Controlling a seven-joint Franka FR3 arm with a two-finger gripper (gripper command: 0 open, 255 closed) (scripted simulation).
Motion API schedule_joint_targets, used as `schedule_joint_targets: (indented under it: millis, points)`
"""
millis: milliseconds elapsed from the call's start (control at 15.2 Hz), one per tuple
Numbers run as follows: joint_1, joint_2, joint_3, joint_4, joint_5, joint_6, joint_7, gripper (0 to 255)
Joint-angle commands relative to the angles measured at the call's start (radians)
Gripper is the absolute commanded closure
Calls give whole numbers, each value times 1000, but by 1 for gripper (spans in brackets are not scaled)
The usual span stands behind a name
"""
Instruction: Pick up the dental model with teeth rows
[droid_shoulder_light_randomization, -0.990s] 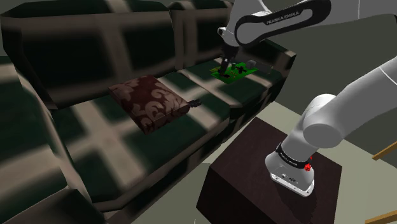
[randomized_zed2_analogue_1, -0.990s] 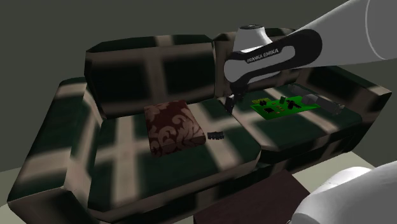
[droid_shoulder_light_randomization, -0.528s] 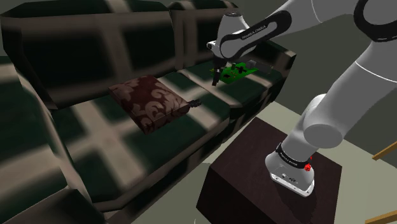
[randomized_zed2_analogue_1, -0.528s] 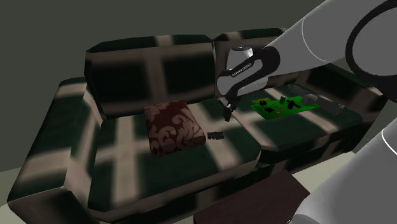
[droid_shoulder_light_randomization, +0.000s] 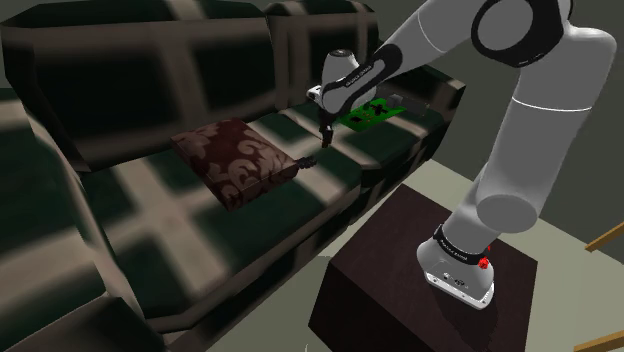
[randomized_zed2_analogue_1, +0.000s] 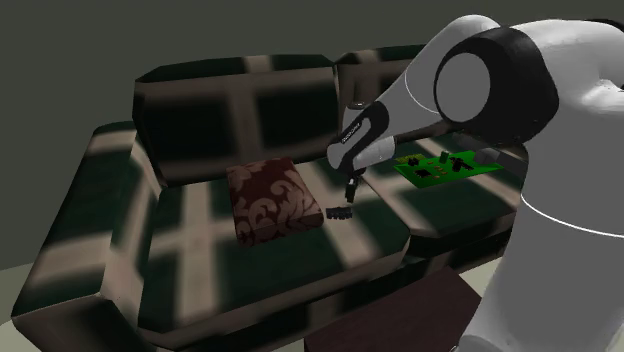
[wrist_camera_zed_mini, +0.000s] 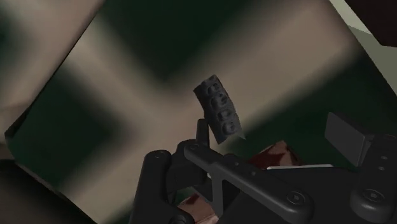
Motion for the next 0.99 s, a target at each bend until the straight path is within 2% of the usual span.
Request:
schedule_joint_targets:
  millis: [0,594,924]
  points:
    - [-15,75,10,41,9,28,-61,0]
    - [-67,428,71,304,-9,93,-244,0]
    - [-72,503,77,345,-12,125,-252,0]
